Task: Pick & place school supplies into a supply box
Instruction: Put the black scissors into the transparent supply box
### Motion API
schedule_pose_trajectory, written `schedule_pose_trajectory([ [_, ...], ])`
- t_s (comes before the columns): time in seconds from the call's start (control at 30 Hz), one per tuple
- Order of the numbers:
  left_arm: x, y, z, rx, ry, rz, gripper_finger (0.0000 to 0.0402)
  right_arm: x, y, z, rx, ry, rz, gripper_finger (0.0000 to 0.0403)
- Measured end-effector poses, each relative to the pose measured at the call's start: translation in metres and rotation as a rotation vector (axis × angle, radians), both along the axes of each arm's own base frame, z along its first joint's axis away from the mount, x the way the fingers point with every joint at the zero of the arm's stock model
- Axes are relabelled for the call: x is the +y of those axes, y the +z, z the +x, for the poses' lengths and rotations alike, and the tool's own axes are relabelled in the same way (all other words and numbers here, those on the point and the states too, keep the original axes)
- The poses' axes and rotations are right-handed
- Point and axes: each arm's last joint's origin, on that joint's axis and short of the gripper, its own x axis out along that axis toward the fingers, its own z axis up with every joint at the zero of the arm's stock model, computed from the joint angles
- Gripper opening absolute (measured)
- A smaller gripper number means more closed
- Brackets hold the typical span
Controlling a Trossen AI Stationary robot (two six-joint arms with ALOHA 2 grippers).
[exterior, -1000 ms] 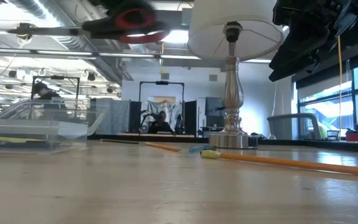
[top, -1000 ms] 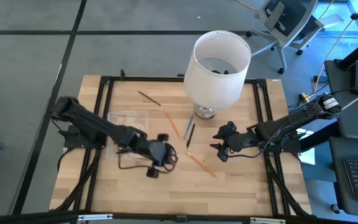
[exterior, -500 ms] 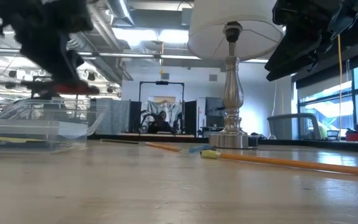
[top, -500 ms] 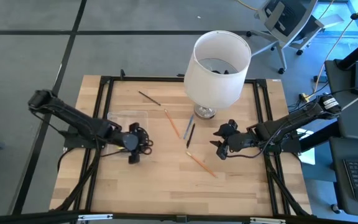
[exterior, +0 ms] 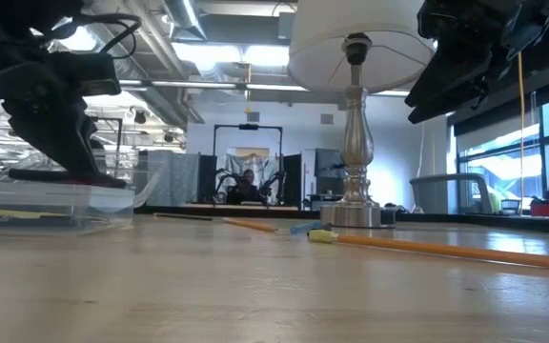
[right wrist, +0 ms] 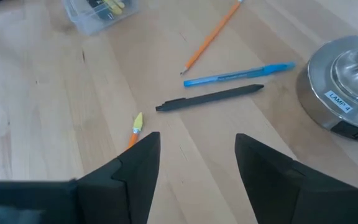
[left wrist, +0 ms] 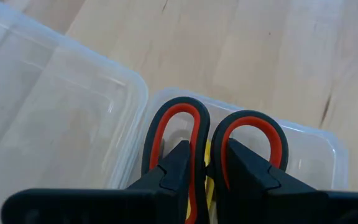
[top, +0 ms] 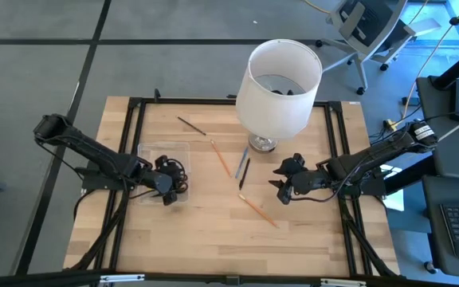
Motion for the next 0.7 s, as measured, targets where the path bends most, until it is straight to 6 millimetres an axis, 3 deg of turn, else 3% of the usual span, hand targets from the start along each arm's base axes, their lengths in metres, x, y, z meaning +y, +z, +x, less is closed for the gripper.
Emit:
schedule_pose_trajectory([
  [0.7, -0.0006, -0.0064, 0.0014, 0.04, 0.003, 0.013, 0.0077, -0.0003, -0.0002, -0.0003, 0.003, -0.003, -0.009, 0.0211],
])
